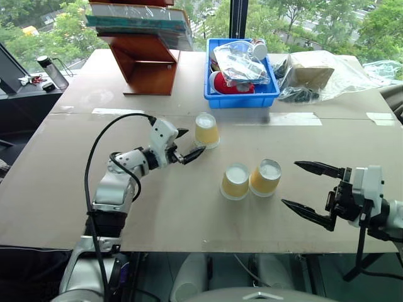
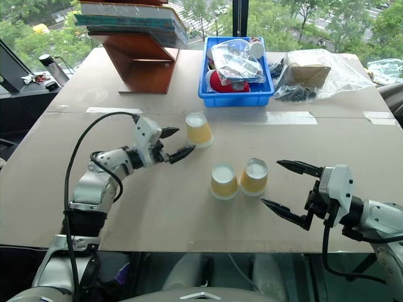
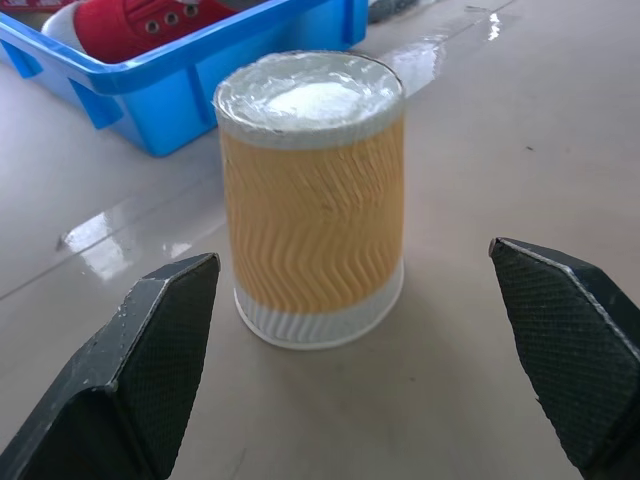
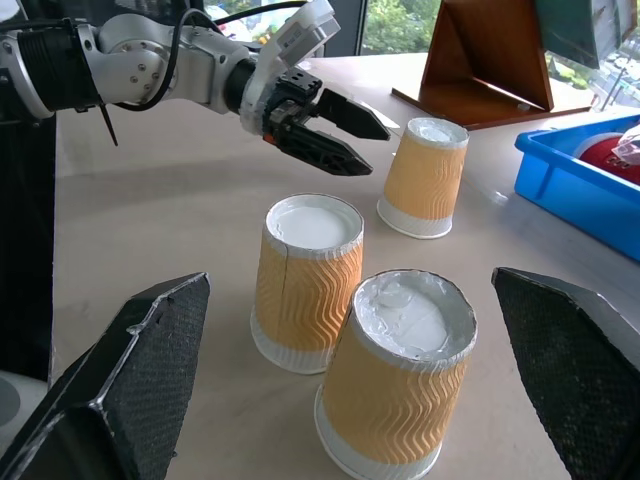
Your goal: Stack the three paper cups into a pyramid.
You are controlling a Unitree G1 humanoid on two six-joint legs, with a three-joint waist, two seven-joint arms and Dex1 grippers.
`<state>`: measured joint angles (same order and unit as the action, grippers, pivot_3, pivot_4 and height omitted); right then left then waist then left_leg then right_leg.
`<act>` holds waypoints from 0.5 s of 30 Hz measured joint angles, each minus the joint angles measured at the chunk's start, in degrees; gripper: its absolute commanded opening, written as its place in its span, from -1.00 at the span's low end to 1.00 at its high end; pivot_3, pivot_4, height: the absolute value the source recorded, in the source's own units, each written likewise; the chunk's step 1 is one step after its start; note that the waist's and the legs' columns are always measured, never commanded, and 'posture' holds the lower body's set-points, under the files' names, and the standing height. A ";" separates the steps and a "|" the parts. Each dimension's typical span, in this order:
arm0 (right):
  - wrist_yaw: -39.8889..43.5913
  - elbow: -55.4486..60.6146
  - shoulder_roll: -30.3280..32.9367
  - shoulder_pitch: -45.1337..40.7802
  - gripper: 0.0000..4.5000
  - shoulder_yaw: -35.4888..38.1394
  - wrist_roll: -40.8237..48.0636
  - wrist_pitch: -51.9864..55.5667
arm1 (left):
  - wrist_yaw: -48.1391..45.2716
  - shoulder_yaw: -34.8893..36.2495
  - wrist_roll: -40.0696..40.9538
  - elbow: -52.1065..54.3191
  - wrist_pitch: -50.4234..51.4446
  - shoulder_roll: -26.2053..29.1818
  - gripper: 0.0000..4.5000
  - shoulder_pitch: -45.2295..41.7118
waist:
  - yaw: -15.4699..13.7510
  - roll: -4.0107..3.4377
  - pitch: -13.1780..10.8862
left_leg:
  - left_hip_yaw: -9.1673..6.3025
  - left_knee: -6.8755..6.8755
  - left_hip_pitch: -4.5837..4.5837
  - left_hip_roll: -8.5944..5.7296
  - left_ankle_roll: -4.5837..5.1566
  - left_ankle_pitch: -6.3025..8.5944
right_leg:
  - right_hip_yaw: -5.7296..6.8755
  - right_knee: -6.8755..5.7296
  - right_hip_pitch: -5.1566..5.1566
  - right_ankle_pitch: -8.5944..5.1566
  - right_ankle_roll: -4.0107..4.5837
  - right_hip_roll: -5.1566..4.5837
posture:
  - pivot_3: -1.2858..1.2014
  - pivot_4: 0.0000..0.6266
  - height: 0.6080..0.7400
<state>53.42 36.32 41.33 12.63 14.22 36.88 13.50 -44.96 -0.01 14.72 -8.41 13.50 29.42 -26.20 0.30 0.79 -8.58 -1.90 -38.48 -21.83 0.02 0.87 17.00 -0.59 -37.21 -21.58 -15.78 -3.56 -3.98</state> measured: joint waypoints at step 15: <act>0.03 0.02 -0.04 1.06 1.00 0.04 -0.08 -0.13 | 1.38 -0.83 -2.20 -10.09 1.36 -4.08 0.98 -9.88 | 0.25 0.02 0.00 | -0.01 -0.02 0.00 -0.15 -0.01 -0.01 | 0.00 -0.06 -0.01 0.00 0.00 -0.01 | 0.03 -0.52 1.00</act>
<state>53.45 36.34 41.29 13.70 14.26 36.79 13.37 -43.58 -0.84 12.52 -18.49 14.85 25.34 -36.08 0.55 0.81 -8.58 -1.91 -38.50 -21.83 -0.13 0.85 17.00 -0.60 -37.28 -21.59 -15.78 -3.56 -3.99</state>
